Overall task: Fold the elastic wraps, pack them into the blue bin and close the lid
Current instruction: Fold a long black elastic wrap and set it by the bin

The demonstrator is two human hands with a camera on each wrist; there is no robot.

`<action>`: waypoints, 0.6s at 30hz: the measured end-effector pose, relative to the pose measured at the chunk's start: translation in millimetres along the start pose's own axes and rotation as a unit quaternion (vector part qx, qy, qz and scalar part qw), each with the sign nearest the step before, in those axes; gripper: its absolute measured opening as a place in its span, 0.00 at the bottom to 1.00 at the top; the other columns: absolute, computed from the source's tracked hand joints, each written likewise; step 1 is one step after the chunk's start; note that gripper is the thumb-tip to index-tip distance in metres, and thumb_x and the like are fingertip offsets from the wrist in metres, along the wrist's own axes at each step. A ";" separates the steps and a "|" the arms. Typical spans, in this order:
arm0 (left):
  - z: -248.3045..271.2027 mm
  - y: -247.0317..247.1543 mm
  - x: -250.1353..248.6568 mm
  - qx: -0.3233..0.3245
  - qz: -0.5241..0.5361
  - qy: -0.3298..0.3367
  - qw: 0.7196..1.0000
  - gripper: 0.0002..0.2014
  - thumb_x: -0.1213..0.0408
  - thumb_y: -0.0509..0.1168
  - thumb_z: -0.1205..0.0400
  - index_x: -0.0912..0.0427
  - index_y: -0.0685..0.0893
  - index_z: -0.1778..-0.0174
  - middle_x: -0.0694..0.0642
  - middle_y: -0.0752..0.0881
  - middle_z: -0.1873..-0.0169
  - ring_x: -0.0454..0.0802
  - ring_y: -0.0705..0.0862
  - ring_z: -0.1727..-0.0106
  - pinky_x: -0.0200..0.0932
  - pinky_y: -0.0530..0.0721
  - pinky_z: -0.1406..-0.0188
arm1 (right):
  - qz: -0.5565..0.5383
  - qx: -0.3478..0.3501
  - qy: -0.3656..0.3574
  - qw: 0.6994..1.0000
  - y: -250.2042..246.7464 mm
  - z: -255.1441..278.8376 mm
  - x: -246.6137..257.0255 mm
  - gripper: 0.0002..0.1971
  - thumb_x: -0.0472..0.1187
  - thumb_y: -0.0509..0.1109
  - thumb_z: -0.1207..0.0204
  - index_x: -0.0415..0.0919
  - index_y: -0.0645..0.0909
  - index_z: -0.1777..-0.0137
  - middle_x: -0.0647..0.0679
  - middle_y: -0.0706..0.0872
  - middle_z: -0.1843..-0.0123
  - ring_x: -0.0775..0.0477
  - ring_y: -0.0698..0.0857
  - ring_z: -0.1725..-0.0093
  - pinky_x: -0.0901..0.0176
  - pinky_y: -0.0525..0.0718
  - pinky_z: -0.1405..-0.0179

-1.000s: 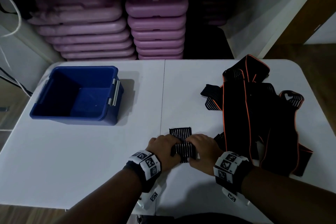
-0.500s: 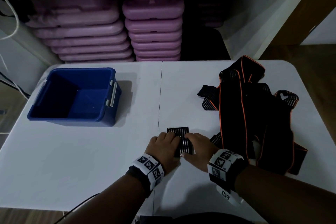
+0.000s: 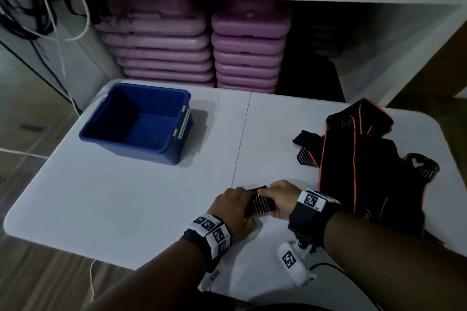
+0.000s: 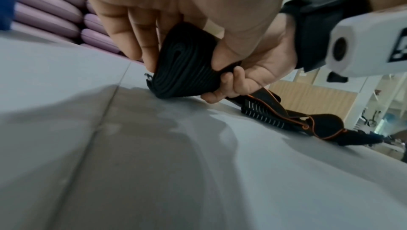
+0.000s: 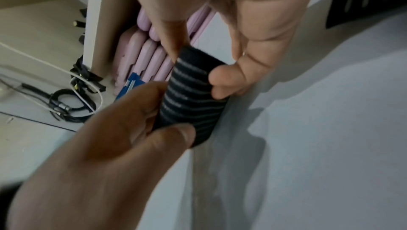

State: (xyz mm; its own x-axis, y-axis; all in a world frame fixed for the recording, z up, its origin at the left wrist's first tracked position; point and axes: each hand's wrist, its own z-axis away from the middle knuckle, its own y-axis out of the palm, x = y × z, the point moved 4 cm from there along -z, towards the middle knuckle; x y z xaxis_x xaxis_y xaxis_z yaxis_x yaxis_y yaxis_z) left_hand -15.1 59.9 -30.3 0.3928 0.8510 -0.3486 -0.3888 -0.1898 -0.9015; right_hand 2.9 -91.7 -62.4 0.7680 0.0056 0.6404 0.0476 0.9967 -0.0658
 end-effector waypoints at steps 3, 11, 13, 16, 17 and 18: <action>9.7 -10.4 10.7 -0.019 0.024 0.003 1.000 0.31 0.48 0.62 0.27 0.45 0.68 0.26 0.47 0.77 0.37 0.51 0.76 0.38 0.50 0.77 0.37 | 0.025 0.021 -0.021 0.999 10.7 9.6 17.8 0.18 0.32 0.75 0.28 0.38 0.78 0.39 0.40 0.82 0.54 0.41 0.85 0.54 0.46 0.86 0.55; 37.7 -107.4 106.4 -0.217 0.135 0.001 0.967 0.23 0.47 0.64 0.26 0.51 0.81 0.36 0.52 0.82 0.42 0.52 0.82 0.42 0.51 0.82 0.41 | 0.233 0.038 -0.233 0.943 87.0 49.1 126.0 0.27 0.41 0.74 0.35 0.54 0.71 0.36 0.51 0.84 0.49 0.49 0.86 0.50 0.53 0.86 0.50; 44.8 -140.7 153.8 -0.281 0.133 -0.008 0.951 0.19 0.49 0.66 0.25 0.54 0.84 0.41 0.54 0.83 0.47 0.55 0.83 0.46 0.51 0.83 0.43 | 0.240 0.048 -0.261 0.934 117.6 55.1 155.1 0.22 0.40 0.74 0.32 0.52 0.74 0.39 0.51 0.85 0.50 0.51 0.85 0.51 0.56 0.85 0.52; 52.8 -185.0 225.0 -0.338 0.097 -0.050 0.935 0.21 0.47 0.64 0.25 0.57 0.85 0.43 0.57 0.83 0.47 0.57 0.83 0.46 0.52 0.84 0.44 | 0.240 0.050 -0.284 0.927 162.7 58.8 193.5 0.17 0.41 0.73 0.31 0.51 0.77 0.43 0.52 0.86 0.53 0.51 0.86 0.52 0.56 0.85 0.54; 54.5 -196.7 246.8 -0.339 0.087 -0.076 0.934 0.23 0.46 0.64 0.26 0.57 0.85 0.41 0.57 0.83 0.46 0.58 0.83 0.45 0.54 0.83 0.44 | 0.243 0.048 -0.291 0.924 177.4 58.9 204.0 0.16 0.41 0.73 0.31 0.51 0.78 0.43 0.52 0.86 0.53 0.51 0.87 0.52 0.56 0.86 0.54; 55.8 -206.1 267.1 -0.332 0.077 -0.108 0.934 0.24 0.45 0.65 0.26 0.55 0.84 0.39 0.56 0.82 0.43 0.59 0.83 0.43 0.56 0.83 0.42 | 0.245 0.046 -0.299 0.921 191.3 59.4 213.1 0.16 0.41 0.73 0.31 0.51 0.79 0.44 0.52 0.87 0.53 0.51 0.87 0.52 0.54 0.87 0.53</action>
State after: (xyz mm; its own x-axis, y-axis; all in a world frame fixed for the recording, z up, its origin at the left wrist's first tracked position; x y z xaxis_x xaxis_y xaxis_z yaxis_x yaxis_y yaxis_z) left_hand 123.5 353.7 76.7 0.1706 0.8534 -0.4926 0.2039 -0.5197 -0.8297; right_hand 137.8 105.0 106.9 0.1934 0.4726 0.8598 -0.2861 0.8654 -0.4113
